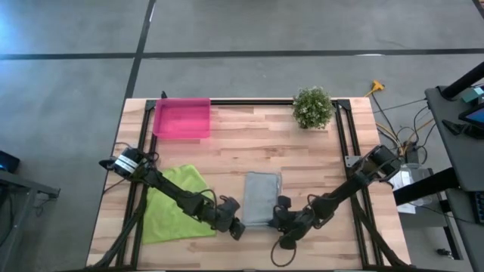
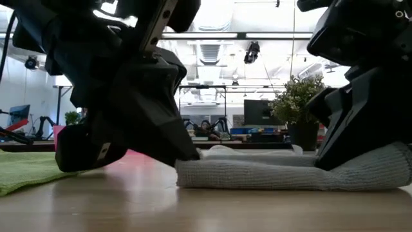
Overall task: Roll microfiber towels into tight, uniform cylinder then place into a basket
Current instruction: Roll the blue microfiber cloth
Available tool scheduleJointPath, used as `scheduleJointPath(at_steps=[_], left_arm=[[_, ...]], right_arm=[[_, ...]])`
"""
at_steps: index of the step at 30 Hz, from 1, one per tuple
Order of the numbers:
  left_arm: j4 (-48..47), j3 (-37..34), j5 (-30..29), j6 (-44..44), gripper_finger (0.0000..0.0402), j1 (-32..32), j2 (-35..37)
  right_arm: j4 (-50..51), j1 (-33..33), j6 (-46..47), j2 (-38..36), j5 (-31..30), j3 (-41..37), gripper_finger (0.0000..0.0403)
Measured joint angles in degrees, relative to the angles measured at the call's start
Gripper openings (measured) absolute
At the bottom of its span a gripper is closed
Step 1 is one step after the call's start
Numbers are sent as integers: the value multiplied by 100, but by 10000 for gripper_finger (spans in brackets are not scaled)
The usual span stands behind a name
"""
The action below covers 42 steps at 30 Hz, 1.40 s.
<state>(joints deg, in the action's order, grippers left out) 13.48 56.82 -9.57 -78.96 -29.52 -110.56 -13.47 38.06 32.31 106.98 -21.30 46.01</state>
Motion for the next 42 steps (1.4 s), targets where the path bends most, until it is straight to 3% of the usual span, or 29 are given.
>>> scheduleJointPath(at_steps=[9, 15, 26, 33, 37, 42], left_arm=[[32, -183, 49, 124, 0, -6, 11], [151, -144, 73, 1291, 0, -6, 2], [159, -178, 152, 1478, 0, 15, 2], [179, -138, 264, 2636, 1, 4, 4], [203, -136, 727, 3694, 33, -7, 11], [14, -191, 839, 4131, 108, -4, 97]], right_arm=[[24, 113, 1, -109, 141, 7, 12], [3, 108, 1, 8, 283, 16, 12], [-15, 105, 20, 59, 329, 28, 12], [43, 105, 20, 55, 332, 21, 13], [91, 107, 20, 46, 332, 19, 13], [98, 107, 20, 46, 334, 15, 13]])
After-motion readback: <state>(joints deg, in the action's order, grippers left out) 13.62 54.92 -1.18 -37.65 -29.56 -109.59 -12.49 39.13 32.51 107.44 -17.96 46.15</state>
